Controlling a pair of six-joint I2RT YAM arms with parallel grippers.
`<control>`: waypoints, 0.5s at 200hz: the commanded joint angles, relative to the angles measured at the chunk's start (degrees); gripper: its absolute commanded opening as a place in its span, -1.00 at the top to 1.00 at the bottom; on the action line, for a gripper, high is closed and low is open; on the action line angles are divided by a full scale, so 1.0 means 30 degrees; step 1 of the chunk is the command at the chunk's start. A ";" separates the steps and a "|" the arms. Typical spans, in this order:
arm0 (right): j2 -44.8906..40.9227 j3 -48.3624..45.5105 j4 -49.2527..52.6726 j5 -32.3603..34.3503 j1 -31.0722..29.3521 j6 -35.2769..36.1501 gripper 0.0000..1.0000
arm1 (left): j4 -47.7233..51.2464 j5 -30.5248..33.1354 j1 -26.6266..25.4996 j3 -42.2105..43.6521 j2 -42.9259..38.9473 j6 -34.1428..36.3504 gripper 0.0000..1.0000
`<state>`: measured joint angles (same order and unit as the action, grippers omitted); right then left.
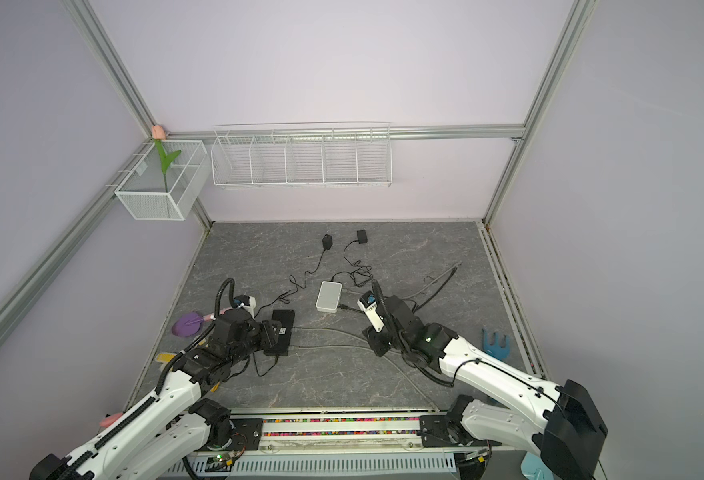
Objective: Insert the plug into the switch port
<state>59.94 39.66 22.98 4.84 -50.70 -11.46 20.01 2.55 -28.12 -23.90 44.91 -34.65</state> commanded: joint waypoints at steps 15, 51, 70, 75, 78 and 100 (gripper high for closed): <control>0.0248 -0.1419 0.2324 -0.0382 -0.1898 -0.5577 0.20 | 0.0587 -0.0104 0.0115 0.0450 -0.1044 -0.0508 -0.04; 0.1498 -0.2623 0.0992 0.0151 -0.3522 -0.7627 0.21 | 0.0624 -0.0437 0.0114 0.0984 -0.1818 -0.0730 -0.04; 0.2506 -0.2702 0.0406 -0.0092 -0.3536 -0.8277 0.20 | 0.0822 -0.0510 0.0111 0.1196 -0.2254 -0.0870 -0.04; 0.2770 -0.2588 0.0396 -0.0041 -0.3562 -0.8372 0.20 | 0.0928 -0.0537 0.0115 0.1239 -0.2380 -0.0899 -0.04; 0.2942 -0.2545 0.0414 0.0066 -0.3574 -0.8403 0.20 | 0.0996 -0.0535 0.0115 0.1245 -0.2438 -0.0900 -0.05; 0.4011 -0.1968 0.1212 0.1548 -0.3493 -0.9067 0.20 | 0.1489 -0.0406 0.0112 0.1200 -0.2961 -0.0944 -0.04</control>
<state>69.60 32.27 25.85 5.37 -61.01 -33.69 22.20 1.23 -28.12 -20.56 37.78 -36.64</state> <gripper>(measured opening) 0.398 0.522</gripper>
